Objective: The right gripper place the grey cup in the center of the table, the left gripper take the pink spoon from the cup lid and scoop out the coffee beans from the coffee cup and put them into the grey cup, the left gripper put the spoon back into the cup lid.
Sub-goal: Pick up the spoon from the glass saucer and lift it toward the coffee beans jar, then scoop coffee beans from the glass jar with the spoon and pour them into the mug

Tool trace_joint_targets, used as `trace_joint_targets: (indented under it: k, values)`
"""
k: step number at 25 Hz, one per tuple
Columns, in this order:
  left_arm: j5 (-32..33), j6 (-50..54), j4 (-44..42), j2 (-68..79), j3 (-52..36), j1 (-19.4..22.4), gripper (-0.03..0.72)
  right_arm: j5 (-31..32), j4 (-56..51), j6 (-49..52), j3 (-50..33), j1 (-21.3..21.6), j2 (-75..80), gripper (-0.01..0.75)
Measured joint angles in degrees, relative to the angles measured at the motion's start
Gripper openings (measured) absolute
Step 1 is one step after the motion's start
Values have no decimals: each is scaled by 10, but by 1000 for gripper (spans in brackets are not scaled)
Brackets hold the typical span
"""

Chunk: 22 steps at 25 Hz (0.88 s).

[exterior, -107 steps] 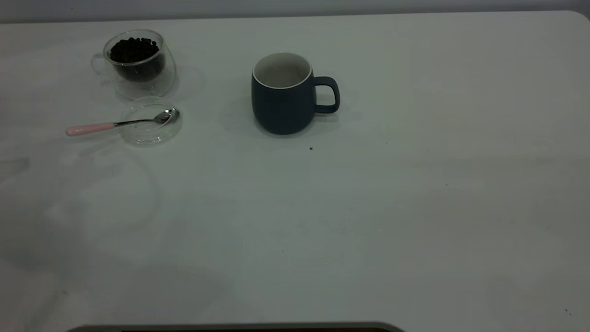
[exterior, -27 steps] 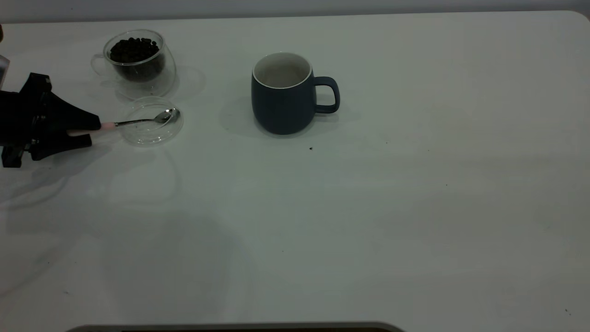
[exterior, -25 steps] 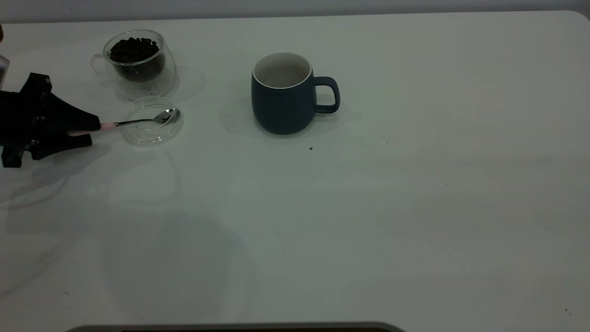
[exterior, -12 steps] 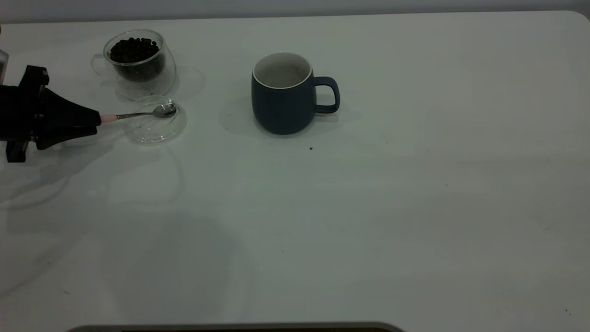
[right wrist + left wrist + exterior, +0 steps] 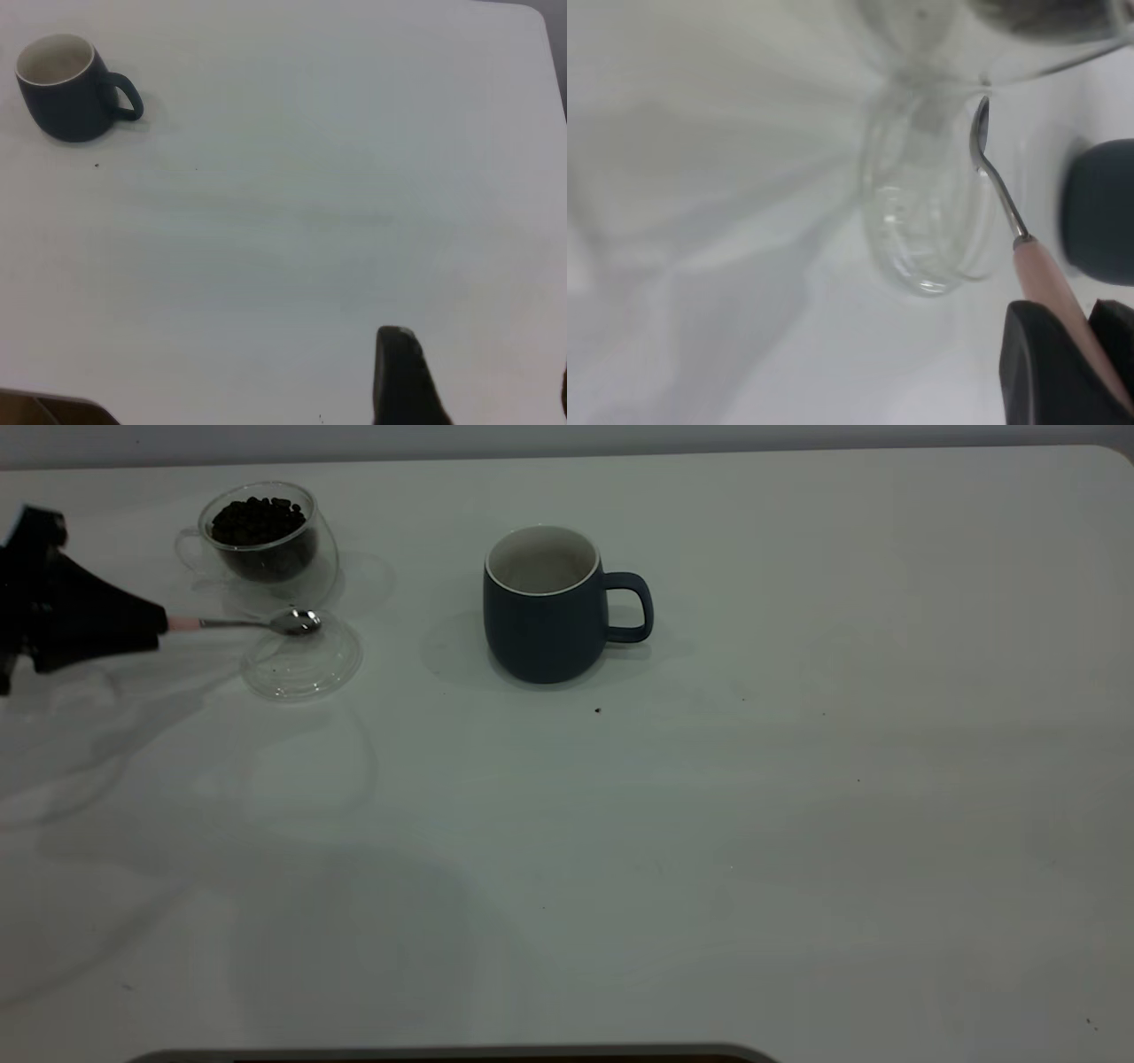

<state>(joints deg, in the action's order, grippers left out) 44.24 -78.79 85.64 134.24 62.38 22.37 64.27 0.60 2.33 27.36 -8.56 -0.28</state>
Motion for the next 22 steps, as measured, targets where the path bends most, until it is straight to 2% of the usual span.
trace_joint_targets:
  k: [5,9,16,22]
  values:
    - [77,55,-38,-44,0,19,134,0,0,0,0,0,0,456]
    - [135,67,-33,-80,-1,46,134,0,0,0,0,0,0,456]
    - [117,82,-8,-87,59,97,134,0,0,0,0,0,0,456]
    - [117,111,-27,-4,156,75,134,0,0,0,0,0,0,456]
